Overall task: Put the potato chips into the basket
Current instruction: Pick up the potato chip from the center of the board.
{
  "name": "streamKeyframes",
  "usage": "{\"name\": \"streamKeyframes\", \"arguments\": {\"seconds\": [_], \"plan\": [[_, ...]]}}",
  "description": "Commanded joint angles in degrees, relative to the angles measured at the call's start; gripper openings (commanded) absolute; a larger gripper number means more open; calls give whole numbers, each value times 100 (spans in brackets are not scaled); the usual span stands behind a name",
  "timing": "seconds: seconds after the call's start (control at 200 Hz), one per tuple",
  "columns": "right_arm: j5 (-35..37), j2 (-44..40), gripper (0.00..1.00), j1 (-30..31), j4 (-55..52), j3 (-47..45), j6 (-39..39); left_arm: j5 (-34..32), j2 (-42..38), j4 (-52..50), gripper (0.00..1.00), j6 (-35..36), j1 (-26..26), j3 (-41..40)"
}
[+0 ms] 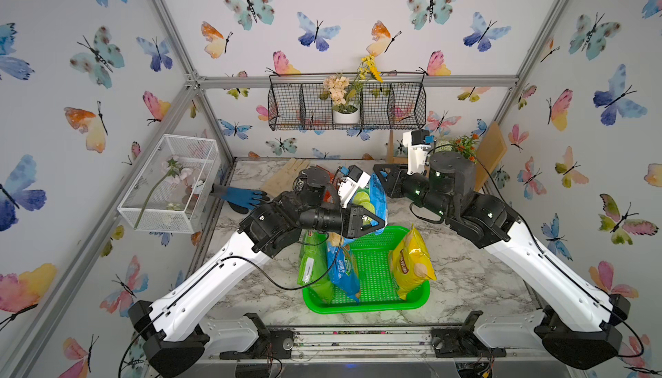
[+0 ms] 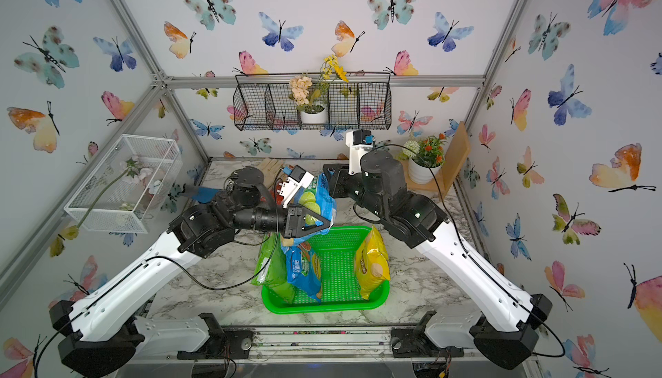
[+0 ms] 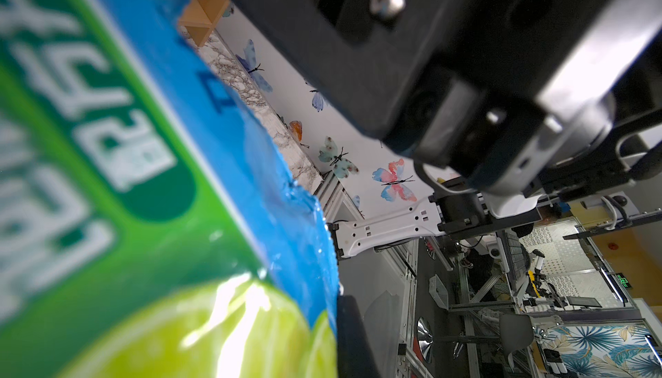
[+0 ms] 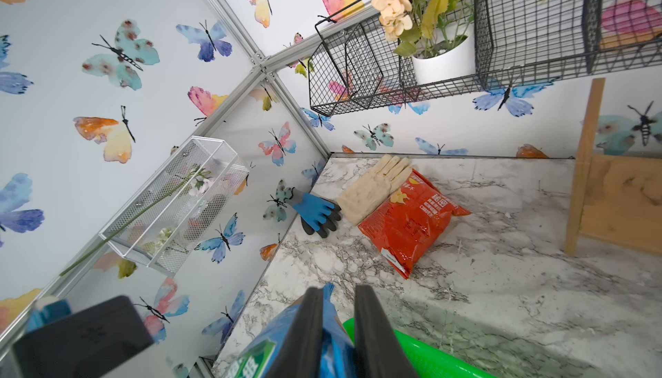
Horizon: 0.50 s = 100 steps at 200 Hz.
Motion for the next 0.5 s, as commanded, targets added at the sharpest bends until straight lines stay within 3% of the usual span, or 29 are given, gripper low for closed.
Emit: {"name": "streamKeyframes", "arguments": {"seconds": [0.0,0.04,0.095,0.195,0.27,0.33,0.405,0.496], "plan": [[-146,7,8,-32,-2,243,23,9,-196,94,0,160,-19,-5],[-181,24,2,-28,-96,329,32,-56,-192,52,8,181,-23,-13],[-191,70,2,-33,-282,515,58,-101,-179,-6,18,203,-19,-46],[-265,152,2,-33,-629,854,33,-137,-187,-2,25,208,-19,-156],[-271,215,2,-33,-895,1097,-6,-175,-220,9,48,191,-23,-206],[-244,268,2,-42,-1131,1287,-62,-205,-272,34,59,172,-18,-249],[-228,306,2,-42,-1351,1434,-116,-177,-367,49,69,143,-23,-318],[-251,316,2,-50,-1602,1482,-144,-172,-564,33,72,129,-19,-445]]}}
